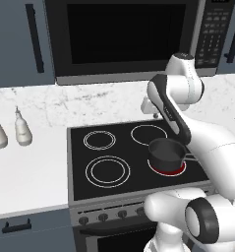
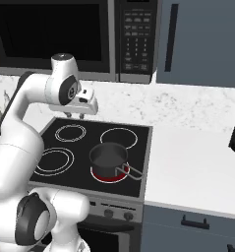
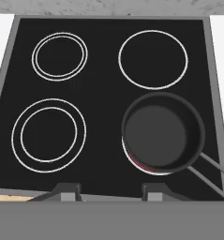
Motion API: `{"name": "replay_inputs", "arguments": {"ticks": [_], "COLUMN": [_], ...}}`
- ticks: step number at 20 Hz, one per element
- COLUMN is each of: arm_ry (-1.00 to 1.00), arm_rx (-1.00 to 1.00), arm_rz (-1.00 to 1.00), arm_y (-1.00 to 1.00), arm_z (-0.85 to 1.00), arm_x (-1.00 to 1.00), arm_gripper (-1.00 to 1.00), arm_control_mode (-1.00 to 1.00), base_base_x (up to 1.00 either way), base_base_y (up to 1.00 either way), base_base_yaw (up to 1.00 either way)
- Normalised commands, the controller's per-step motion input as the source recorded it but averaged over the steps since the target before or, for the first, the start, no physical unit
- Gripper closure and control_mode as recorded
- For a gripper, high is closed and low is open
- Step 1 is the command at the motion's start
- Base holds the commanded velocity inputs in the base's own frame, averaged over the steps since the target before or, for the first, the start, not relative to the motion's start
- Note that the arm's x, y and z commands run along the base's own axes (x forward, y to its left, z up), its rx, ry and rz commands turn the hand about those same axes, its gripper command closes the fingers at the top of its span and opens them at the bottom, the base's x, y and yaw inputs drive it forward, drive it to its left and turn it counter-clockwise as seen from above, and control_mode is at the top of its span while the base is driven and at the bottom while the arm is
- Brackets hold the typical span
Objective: Turn off the front right burner of the stove.
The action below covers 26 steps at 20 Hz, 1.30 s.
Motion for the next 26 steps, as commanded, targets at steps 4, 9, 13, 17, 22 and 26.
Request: {"name": "replay_inputs", "arguments": {"ticks": [4,9,13,17,22,26], "arm_ry": [-0.09,-0.04,0.00,0.00,0.00,0.00], "arm_rx": [0.00,0.00,0.00,0.00,0.00,0.00], "arm_rz": [0.00,0.00,0.00,0.00,0.00,0.00], "arm_y": [0.00,0.00,0.00,0.00,0.00,0.00], "arm_z": [0.00,0.00,0.00,0.00,0.00,0.00], "arm_x": [-0.23,-0.16,0.00,0.00,0.00,0.00], "arm_gripper": [-1.00,-1.00,-1.00,-1.00,-1.00,-1.00], "arm_control_mode": [-1.00,1.00,1.00,1.00,1.00,1.00], "base_base_x": [0.00,0.00,0.00,-0.04,-0.08,-0.11], "base_base_y": [0.00,0.00,-0.12,-0.40,-0.41,-0.45], "base_base_yaw": [0.00,0.00,0.00,0.00,0.00,0.00]}}
